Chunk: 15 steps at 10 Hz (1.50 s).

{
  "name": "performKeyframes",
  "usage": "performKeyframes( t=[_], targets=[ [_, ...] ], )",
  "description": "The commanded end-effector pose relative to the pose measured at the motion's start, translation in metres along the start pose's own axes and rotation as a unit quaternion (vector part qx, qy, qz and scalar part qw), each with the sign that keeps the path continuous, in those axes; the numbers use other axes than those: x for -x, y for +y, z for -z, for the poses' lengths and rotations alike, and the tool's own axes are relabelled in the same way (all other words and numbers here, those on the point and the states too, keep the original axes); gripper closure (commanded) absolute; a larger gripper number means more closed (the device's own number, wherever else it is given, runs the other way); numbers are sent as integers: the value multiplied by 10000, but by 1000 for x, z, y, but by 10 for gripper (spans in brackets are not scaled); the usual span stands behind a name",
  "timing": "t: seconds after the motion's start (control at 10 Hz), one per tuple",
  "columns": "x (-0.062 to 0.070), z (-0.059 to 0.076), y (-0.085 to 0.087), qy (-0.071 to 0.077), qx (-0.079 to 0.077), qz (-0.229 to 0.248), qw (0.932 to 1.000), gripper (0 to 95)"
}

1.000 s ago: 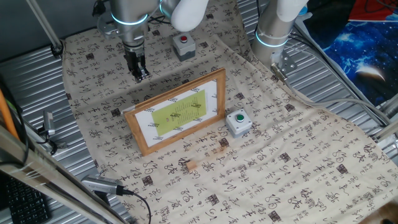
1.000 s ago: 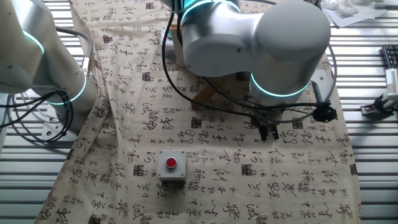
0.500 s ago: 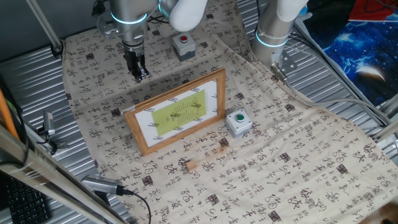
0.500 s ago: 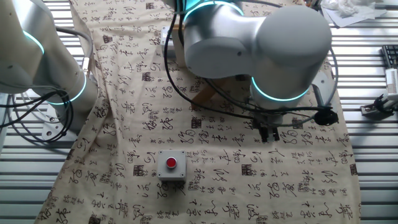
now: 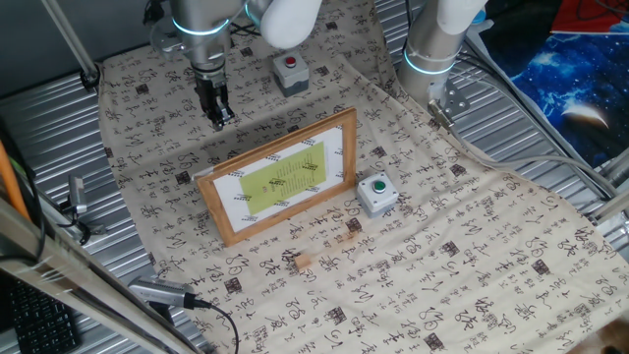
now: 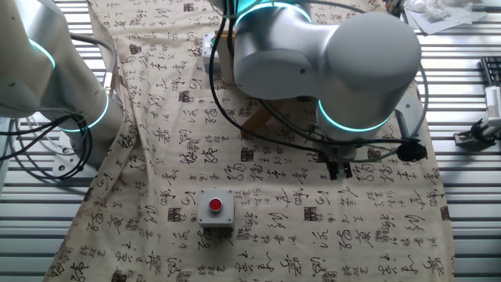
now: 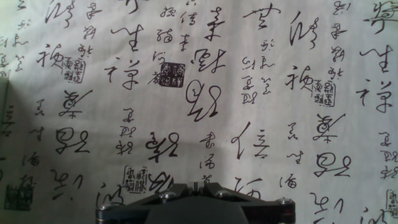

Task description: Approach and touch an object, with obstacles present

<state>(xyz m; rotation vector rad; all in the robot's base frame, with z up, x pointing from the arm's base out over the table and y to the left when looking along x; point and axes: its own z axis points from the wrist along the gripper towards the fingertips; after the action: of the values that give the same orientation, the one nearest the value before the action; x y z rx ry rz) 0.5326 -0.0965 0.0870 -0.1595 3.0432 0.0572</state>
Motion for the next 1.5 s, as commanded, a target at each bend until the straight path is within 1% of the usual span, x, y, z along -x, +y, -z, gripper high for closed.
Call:
performKeyframes(
  t=[0.1, 0.4, 0.8, 1.0, 1.1, 1.2, 1.3, 1.4, 1.5],
  targets=[
    [1, -1, -1, -26, 3, 6, 10000, 950],
    [12, 0, -6, -7, 7, 51, 10000, 950],
    [33, 0, -15, 91, 11, 143, 9999, 950],
    [51, -2, -18, 139, 32, 208, 9997, 950],
    [56, -3, -18, 155, 36, 222, 9996, 950],
    [65, -6, -17, 175, 53, 231, 9996, 950],
    [72, -10, -14, 176, 63, 235, 9996, 950],
    [76, -12, -11, 175, 60, 232, 9996, 950],
    [83, -16, -6, 173, 61, 227, 9996, 950]
  ],
)
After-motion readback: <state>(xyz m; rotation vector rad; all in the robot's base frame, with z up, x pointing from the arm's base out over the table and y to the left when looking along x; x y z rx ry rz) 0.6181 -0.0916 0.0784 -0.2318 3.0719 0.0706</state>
